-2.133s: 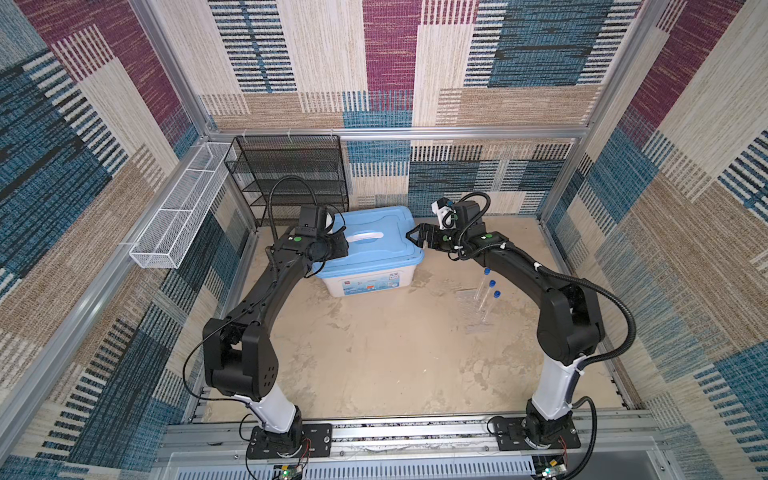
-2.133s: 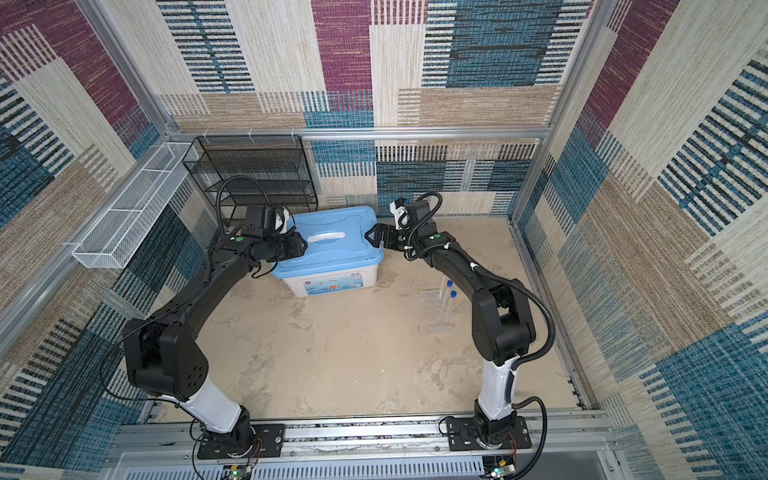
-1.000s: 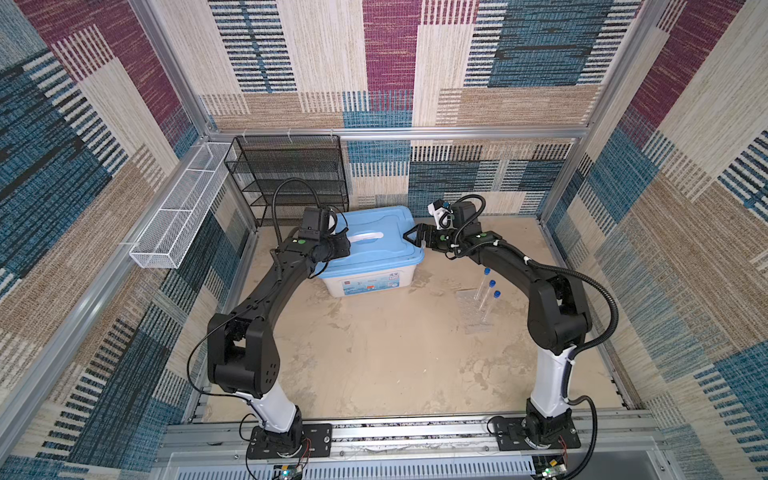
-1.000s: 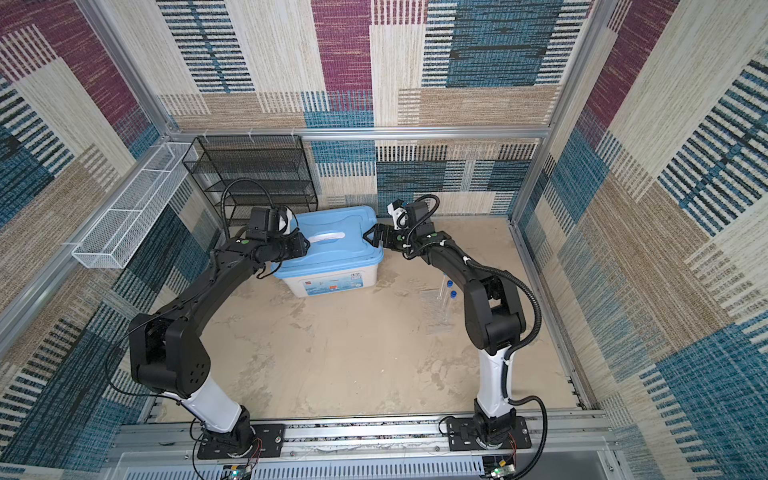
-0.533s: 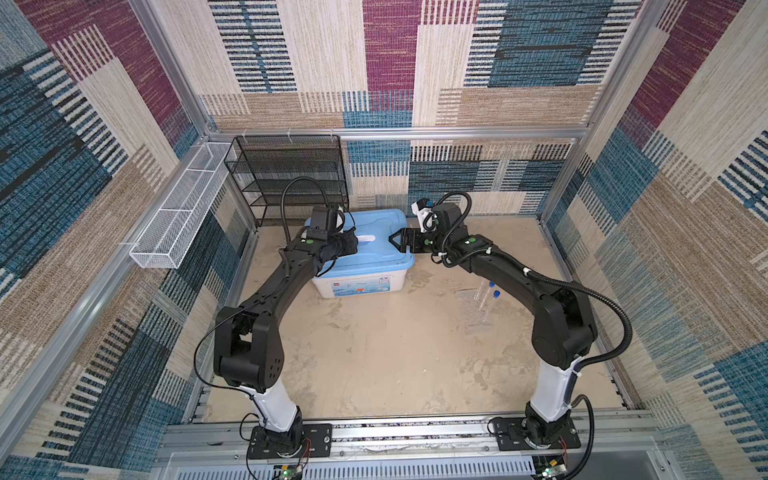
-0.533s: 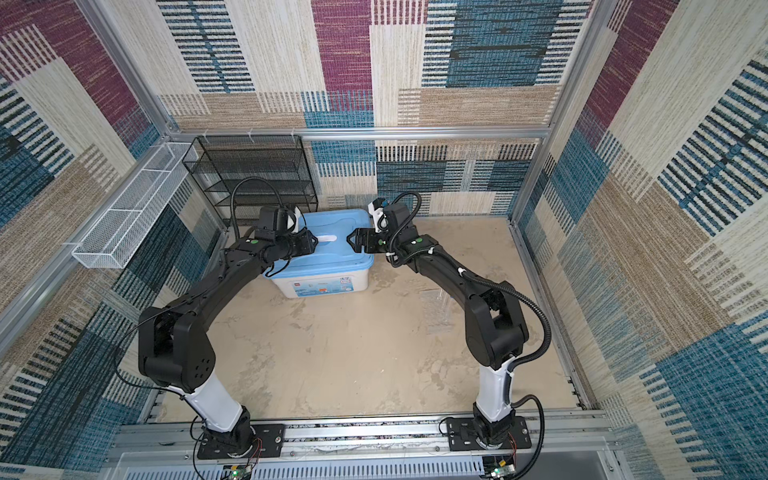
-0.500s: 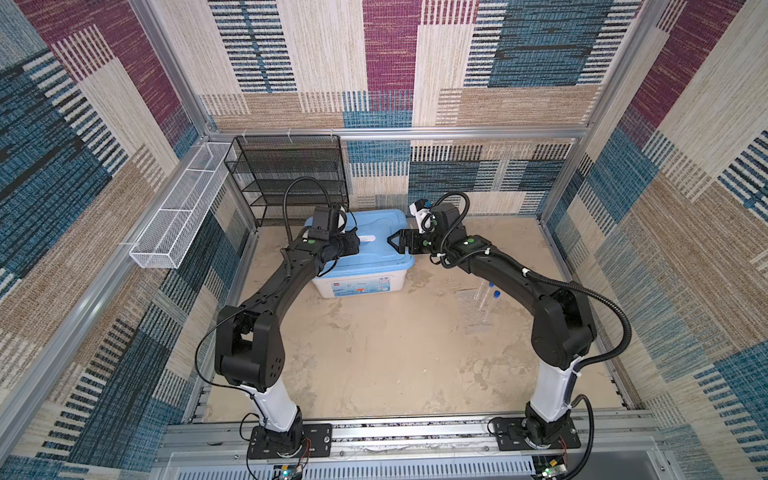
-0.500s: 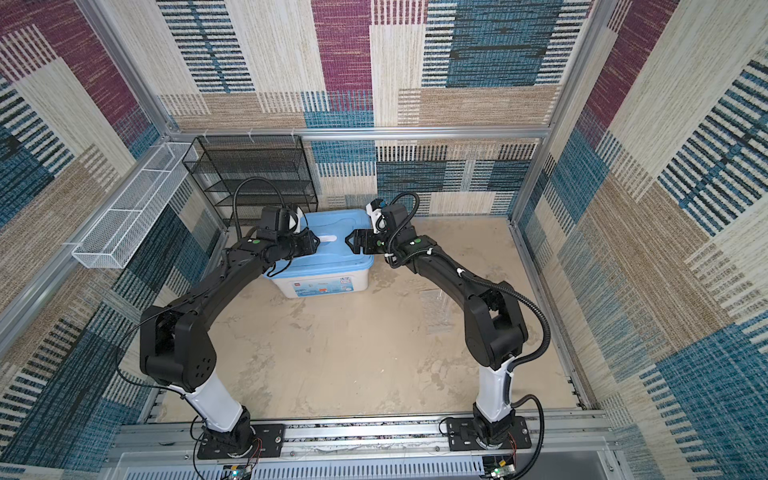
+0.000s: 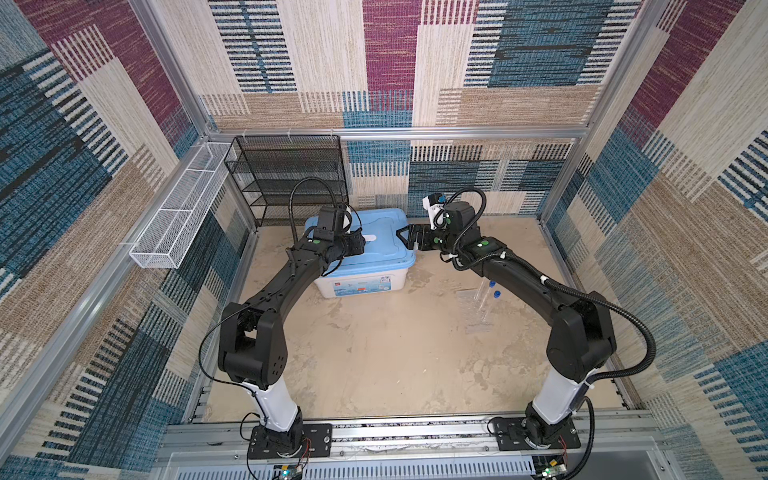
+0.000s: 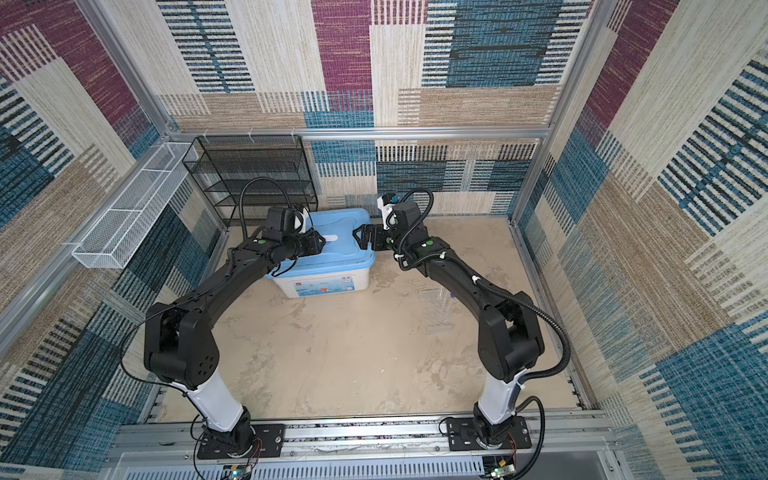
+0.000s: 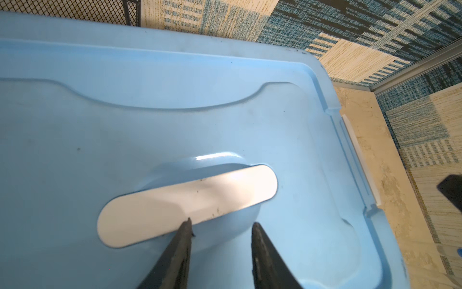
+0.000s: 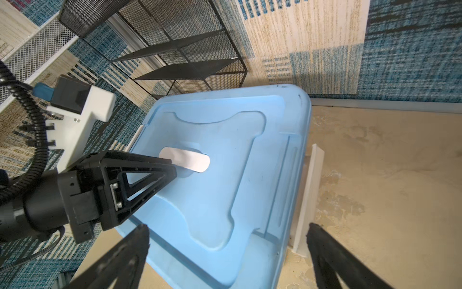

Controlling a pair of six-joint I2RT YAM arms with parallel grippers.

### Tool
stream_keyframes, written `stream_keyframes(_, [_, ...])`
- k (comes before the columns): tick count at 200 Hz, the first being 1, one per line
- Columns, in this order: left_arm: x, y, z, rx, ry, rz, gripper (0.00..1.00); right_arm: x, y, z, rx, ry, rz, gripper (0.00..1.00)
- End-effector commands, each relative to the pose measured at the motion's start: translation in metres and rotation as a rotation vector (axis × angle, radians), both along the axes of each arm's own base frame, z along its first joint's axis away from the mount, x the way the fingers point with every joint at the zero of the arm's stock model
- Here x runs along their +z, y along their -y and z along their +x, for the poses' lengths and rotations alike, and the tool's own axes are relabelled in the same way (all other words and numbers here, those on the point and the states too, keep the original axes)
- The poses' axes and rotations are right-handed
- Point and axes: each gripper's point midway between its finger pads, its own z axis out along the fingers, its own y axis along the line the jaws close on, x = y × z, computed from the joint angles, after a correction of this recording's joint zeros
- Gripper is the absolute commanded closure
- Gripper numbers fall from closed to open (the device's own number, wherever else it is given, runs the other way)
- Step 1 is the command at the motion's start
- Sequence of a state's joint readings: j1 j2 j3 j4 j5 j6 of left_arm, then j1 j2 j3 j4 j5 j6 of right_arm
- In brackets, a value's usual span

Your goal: Organize the chemistry lab equipment

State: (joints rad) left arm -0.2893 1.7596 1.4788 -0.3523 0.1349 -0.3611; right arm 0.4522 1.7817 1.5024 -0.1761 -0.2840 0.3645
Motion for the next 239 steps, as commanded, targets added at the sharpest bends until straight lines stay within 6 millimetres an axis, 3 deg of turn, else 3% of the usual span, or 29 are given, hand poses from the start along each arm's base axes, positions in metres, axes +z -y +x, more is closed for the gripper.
stream_keyframes(1, [-0.037, -0.002, -0.028, -0.002, -0.184, 0.013, 0.59, -0.024, 0.008, 0.011, -0.009, -0.082, 0.011, 0.01])
stream_keyframes(34, [-0.039, -0.001, -0.03, -0.005, -0.194, 0.007, 0.59, -0.041, -0.011, 0.014, 0.076, -0.132, 0.043, 0.01])
stream_keyframes(63, [-0.044, 0.005, -0.033, -0.015, -0.202, -0.004, 0.59, -0.009, -0.037, 0.001, 0.19, -0.055, 0.134, 0.01])
stream_keyframes(96, [-0.051, 0.02, -0.035, -0.045, -0.214, -0.007, 0.59, -0.019, -0.061, 0.003, 0.213, -0.054, 0.008, 0.03])
stream_keyframes(123, [-0.066, 0.028, -0.037, -0.06, -0.245, -0.022, 0.6, -0.026, -0.068, -0.001, 0.249, -0.07, 0.002, 0.05])
stream_keyframes(143, [-0.07, 0.028, -0.038, -0.059, -0.247, -0.033, 0.6, -0.022, -0.062, -0.001, 0.227, -0.053, -0.012, 0.05])
stream_keyframes(169, [-0.054, 0.026, -0.035, -0.047, -0.199, -0.028, 0.6, 0.011, -0.048, -0.004, 0.188, 0.022, 0.009, 0.06])
stream_keyframes(208, [-0.013, 0.032, -0.024, -0.067, -0.132, -0.063, 0.6, 0.069, -0.029, -0.028, 0.161, 0.127, 0.032, 0.06])
stream_keyframes(223, [0.014, 0.033, -0.023, -0.071, -0.084, -0.082, 0.57, 0.096, -0.015, -0.04, 0.128, 0.181, 0.031, 0.04])
stream_keyframes(225, [0.018, 0.033, -0.024, -0.073, -0.076, -0.084, 0.57, 0.09, -0.013, -0.042, 0.122, 0.17, 0.021, 0.04])
stream_keyframes(239, [0.047, 0.029, -0.026, -0.07, -0.015, -0.093, 0.5, 0.105, 0.007, -0.052, 0.068, 0.209, -0.007, 0.0])
